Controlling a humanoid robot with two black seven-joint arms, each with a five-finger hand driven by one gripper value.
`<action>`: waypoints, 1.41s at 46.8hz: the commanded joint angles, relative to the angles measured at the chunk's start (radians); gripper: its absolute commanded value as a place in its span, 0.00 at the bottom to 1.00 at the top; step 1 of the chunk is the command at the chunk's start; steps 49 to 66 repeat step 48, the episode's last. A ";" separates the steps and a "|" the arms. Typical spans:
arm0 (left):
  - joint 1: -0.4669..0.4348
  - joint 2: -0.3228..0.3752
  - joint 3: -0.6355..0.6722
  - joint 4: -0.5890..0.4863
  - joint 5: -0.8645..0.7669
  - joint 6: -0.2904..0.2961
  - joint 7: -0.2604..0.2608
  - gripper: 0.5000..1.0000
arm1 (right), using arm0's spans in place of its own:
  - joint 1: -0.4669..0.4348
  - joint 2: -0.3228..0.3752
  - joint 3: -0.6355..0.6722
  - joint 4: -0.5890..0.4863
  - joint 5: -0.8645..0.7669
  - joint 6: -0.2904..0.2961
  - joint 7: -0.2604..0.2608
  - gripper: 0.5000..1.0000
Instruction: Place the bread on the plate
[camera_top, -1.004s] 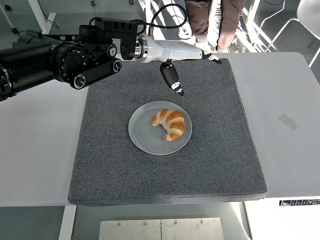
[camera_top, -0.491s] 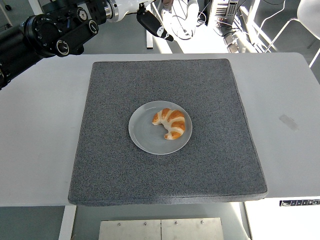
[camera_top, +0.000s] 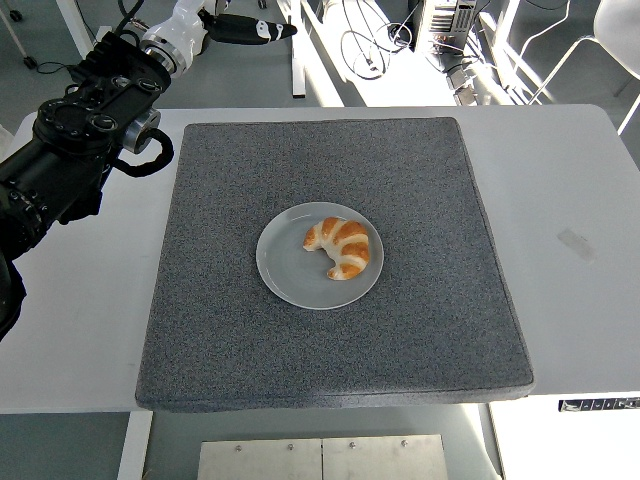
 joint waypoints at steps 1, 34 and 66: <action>0.036 0.000 -0.044 0.000 -0.055 -0.001 0.018 0.96 | 0.001 0.000 0.002 -0.004 0.000 -0.001 0.000 1.00; 0.149 0.000 -0.473 -0.002 -0.350 0.007 0.326 0.96 | 0.004 0.000 0.008 -0.002 0.000 0.000 0.000 1.00; 0.146 0.000 -0.469 -0.003 -0.359 0.008 0.334 0.96 | 0.006 0.000 0.011 -0.002 0.000 -0.003 0.000 1.00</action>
